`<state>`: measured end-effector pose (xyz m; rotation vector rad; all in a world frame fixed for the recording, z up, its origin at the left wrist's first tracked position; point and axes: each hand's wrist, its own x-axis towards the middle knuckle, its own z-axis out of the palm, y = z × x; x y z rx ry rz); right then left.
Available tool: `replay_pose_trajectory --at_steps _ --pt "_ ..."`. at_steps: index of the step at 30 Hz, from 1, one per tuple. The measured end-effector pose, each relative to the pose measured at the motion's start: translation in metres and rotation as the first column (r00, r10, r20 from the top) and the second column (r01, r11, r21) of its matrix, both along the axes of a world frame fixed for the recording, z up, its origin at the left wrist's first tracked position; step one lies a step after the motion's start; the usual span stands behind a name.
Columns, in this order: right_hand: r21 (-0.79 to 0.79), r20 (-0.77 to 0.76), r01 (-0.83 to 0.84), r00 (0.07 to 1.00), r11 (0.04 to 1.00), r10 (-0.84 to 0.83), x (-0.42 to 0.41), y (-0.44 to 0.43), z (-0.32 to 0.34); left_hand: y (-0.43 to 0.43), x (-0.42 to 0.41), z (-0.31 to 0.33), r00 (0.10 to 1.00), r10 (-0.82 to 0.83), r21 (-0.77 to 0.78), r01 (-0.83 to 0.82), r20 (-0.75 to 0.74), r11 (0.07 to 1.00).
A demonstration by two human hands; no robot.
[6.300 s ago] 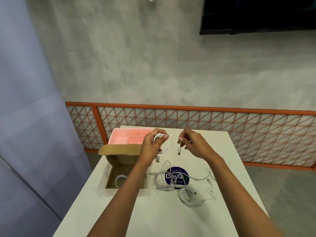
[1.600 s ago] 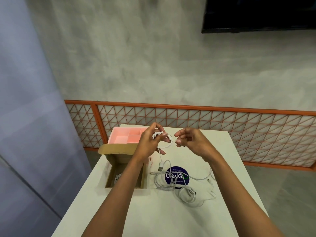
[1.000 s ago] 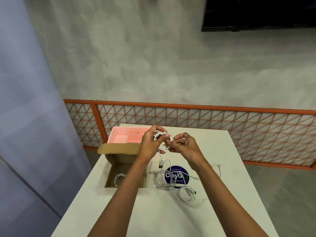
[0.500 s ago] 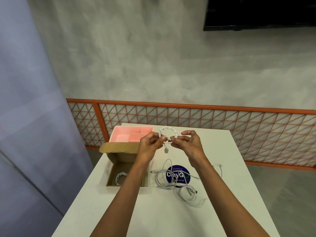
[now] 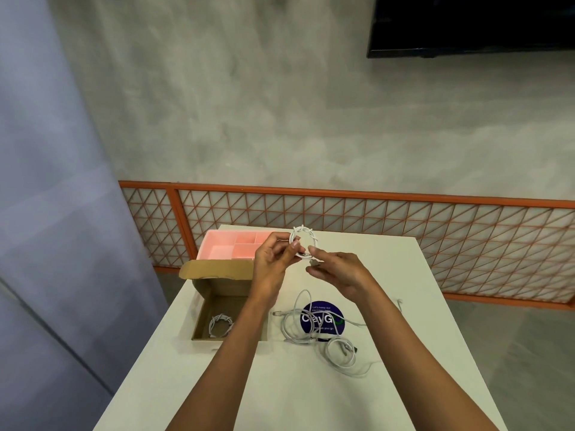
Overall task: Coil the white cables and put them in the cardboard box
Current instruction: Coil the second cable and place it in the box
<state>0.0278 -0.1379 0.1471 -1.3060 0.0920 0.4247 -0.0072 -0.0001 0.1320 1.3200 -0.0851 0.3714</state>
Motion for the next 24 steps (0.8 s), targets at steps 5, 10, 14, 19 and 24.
replay_pose_trajectory --at_steps 5,10,14,19,24 --pt "0.017 0.087 0.029 0.996 0.999 -0.031 0.004 0.002 0.001 0.000 0.000 -0.002 0.999 -0.045 0.019 0.045 -0.005 0.999" --pt "0.041 0.134 0.000 0.991 0.999 -0.006 0.003 0.003 0.006 0.003 0.001 -0.007 0.996 -0.071 0.010 0.072 -0.052 0.997" --pt "0.170 0.133 -0.025 0.991 0.985 0.002 0.003 0.004 0.004 0.002 0.001 -0.005 0.992 -0.067 -0.082 0.059 -0.107 0.995" --pt "0.374 0.045 -0.051 0.998 0.926 0.037 0.004 0.007 0.000 0.001 0.002 -0.003 0.981 -0.111 -0.213 0.075 -0.162 0.974" --pt "0.545 -0.048 0.009 0.999 0.838 0.021 0.007 0.009 -0.004 0.001 0.004 -0.002 0.965 -0.178 -0.336 0.104 -0.195 0.936"
